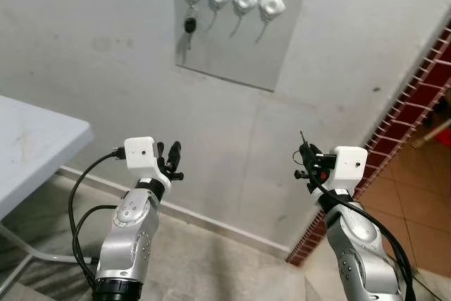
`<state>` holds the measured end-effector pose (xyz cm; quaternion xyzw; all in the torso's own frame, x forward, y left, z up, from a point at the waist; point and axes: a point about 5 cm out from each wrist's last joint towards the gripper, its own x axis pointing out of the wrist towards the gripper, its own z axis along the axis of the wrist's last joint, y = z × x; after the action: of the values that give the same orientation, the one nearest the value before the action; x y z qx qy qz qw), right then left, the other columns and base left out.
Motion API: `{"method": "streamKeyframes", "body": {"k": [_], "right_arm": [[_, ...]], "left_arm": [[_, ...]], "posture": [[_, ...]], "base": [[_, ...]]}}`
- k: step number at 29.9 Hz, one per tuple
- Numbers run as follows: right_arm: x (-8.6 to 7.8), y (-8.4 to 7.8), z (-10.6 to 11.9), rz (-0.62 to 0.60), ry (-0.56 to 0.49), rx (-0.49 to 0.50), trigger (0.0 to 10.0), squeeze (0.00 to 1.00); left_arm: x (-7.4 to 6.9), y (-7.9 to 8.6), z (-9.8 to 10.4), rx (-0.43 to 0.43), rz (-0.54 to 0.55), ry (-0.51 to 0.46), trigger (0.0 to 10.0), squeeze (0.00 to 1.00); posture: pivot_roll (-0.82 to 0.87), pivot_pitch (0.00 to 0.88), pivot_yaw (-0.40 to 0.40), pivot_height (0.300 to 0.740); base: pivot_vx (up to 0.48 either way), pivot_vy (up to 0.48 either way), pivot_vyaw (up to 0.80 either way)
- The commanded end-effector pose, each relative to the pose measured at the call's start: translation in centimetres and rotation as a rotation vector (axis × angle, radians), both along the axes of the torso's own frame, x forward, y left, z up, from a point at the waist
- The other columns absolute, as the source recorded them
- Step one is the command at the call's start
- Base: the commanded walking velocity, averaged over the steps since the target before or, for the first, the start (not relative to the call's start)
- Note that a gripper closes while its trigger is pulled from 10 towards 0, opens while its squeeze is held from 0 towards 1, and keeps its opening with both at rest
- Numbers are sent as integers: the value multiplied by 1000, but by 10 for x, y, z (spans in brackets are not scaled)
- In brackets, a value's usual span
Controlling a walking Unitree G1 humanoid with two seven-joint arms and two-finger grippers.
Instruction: Hang keys on a hook
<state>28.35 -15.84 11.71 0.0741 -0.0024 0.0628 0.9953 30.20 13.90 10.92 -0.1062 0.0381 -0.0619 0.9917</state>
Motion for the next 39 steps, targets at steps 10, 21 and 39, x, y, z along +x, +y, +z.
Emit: {"method": "streamKeyframes", "body": {"k": [10, 21, 39], "right_arm": [[2, -2, 6, -5, -16, -9, 10000, 0], [2, -1, 6, -3, -16, -9, 10000, 0], [4, 1, 7, -1, -17, -8, 10000, 0]], "left_arm": [[2, -2, 4, -5, 0, -8, 10000, 0], [1, -4, 7, 60, -21, -34, 10000, 0], [3, -9, 6, 72, -16, -30, 10000, 0]], "posture": [[135, 0, -99, 736], [135, 0, -100, 736], [137, 0, -103, 736]], "base": [[282, 275, 0], [335, 172, 0], [431, 0, 0]]}}
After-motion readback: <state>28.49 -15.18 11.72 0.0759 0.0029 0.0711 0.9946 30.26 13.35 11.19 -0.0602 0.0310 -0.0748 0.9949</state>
